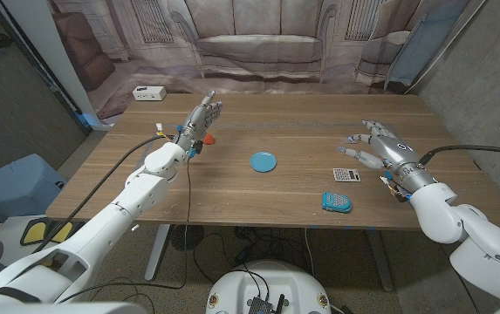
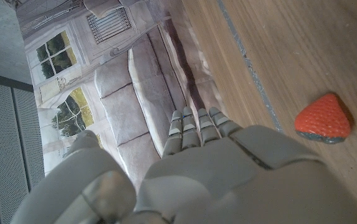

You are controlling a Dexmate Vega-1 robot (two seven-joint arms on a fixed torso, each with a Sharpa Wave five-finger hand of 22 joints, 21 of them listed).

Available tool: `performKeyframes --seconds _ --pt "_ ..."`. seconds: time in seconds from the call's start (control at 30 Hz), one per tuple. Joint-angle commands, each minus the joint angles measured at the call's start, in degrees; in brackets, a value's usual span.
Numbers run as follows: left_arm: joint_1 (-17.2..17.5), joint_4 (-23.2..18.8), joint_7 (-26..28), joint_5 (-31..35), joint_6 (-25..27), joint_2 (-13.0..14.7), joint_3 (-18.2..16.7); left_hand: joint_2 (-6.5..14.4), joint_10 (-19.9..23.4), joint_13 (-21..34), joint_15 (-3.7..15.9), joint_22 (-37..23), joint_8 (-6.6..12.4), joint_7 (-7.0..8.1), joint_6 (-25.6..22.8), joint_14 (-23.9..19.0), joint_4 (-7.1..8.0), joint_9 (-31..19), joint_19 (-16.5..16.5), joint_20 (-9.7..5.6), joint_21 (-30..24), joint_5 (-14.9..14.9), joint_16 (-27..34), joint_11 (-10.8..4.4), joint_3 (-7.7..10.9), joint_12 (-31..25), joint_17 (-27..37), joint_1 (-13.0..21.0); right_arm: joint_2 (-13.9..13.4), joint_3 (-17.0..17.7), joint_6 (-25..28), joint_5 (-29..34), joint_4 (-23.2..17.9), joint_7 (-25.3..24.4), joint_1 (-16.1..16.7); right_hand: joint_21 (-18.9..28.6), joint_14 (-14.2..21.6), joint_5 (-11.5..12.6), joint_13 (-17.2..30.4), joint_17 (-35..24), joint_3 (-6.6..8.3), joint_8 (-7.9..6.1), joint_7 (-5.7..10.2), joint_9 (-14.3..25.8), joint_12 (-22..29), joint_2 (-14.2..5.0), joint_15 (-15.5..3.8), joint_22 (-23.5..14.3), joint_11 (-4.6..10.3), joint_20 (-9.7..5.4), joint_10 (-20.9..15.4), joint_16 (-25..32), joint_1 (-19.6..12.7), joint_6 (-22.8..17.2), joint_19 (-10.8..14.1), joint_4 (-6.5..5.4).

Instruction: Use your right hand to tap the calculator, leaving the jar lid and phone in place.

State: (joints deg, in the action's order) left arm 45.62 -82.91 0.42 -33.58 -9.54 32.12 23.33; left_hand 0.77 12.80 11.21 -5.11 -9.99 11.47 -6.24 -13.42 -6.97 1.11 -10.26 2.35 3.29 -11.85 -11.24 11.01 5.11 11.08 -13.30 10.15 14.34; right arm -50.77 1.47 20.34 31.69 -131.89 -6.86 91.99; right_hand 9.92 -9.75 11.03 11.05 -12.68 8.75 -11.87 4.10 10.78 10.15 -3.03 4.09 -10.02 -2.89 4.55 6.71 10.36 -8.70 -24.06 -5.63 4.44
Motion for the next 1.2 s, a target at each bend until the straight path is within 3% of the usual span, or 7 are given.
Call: performKeyframes --seconds 0.03,0.23,0.47,0.73,0.93,1.2 --pt "0.1 -0.2 0.3 0.1 0.3 0.0 0.2 0.5 0.6 0.2 0.02 -0.3 -0.17 0.02 -0.5 -0.5 -0.47 -0.1 0.0 0.32 0.1 0.2 -0.1 -0.11 0.08 0.3 0.2 0.0 -2.9 -1.3 3.3 -4.9 -0.2 4.3 -2.4 -0.2 -8.6 -0.1 0.2 -0.2 -0.42 0.38 -0.63 0.1 0.1 0.28 0.0 -0.3 -0.14 0.22 1.9 0.2 1.5 -0.1 -2.6 -0.74" --pt "0.1 -0.3 0.4 0.3 0.6 0.1 0.3 0.5 0.7 0.2 0.04 -0.3 -0.23 0.04 -0.4 -0.5 -0.52 -0.1 -0.2 0.42 0.2 0.2 -0.1 0.46 0.09 0.3 0.2 0.0 -5.2 -3.0 5.9 -6.9 -0.4 6.6 -4.7 0.1 -11.0 0.1 0.3 -0.4 -1.31 0.83 -1.07 0.2 -0.1 1.02 0.36 -0.3 0.29 0.51 5.1 0.1 3.1 0.9 -5.1 -1.29" --pt "0.6 -0.4 0.6 0.0 0.6 0.2 0.1 0.6 0.6 0.2 0.02 -0.3 -0.25 0.0 -0.5 -0.6 -0.58 -0.1 -0.2 0.47 0.2 0.2 -0.1 0.16 0.09 0.3 0.2 0.0 -6.5 -4.8 8.0 -8.3 -0.4 5.4 -5.7 -0.1 -12.4 0.2 0.3 -0.5 -1.8 0.8 -1.46 0.2 0.1 1.25 0.3 -0.3 0.4 0.64 6.3 0.2 4.1 1.0 -7.7 -1.72" --pt "0.7 -0.8 0.9 0.1 0.6 0.2 0.0 0.6 0.6 0.2 -0.04 -0.3 -0.31 0.07 -0.5 -0.7 -0.64 -0.1 -0.3 0.67 0.3 0.2 -0.1 0.33 0.07 0.4 0.2 0.0 -8.9 -7.2 11.8 -8.5 -0.8 4.1 -6.6 0.1 -12.9 0.3 0.3 -0.5 -2.2 0.46 -1.94 0.2 0.3 1.41 0.26 -0.4 0.66 0.83 6.8 0.4 5.0 0.1 -8.7 -2.12" --pt "0.7 -1.3 1.1 0.4 1.0 0.5 0.1 0.7 0.7 0.2 -0.18 -0.3 -0.44 -0.02 -0.2 -0.7 -0.7 -0.1 -0.3 0.6 0.3 0.3 -0.1 0.49 0.06 0.4 0.2 -0.1 -11.3 -10.7 15.0 -6.3 -1.1 2.8 -8.5 0.3 -13.2 0.5 0.3 -0.6 -2.52 0.12 -0.88 0.2 0.5 1.46 0.21 -0.4 1.17 0.97 7.0 0.6 5.6 -0.9 -9.4 -2.49" --pt "1.0 -1.7 1.4 0.3 1.2 0.6 0.0 0.7 0.5 0.2 -0.24 -0.3 -0.59 -0.03 0.1 -0.6 -0.76 -0.1 -0.4 0.66 0.4 0.3 -0.1 0.35 0.05 0.5 0.2 -0.1 -13.6 -12.7 17.1 -7.6 -1.5 2.5 -10.0 0.1 -13.5 0.6 0.3 -0.6 -2.7 0.01 -0.59 0.2 0.7 1.43 0.18 -0.4 1.45 0.72 7.1 0.7 6.0 -1.5 -10.8 -2.73"
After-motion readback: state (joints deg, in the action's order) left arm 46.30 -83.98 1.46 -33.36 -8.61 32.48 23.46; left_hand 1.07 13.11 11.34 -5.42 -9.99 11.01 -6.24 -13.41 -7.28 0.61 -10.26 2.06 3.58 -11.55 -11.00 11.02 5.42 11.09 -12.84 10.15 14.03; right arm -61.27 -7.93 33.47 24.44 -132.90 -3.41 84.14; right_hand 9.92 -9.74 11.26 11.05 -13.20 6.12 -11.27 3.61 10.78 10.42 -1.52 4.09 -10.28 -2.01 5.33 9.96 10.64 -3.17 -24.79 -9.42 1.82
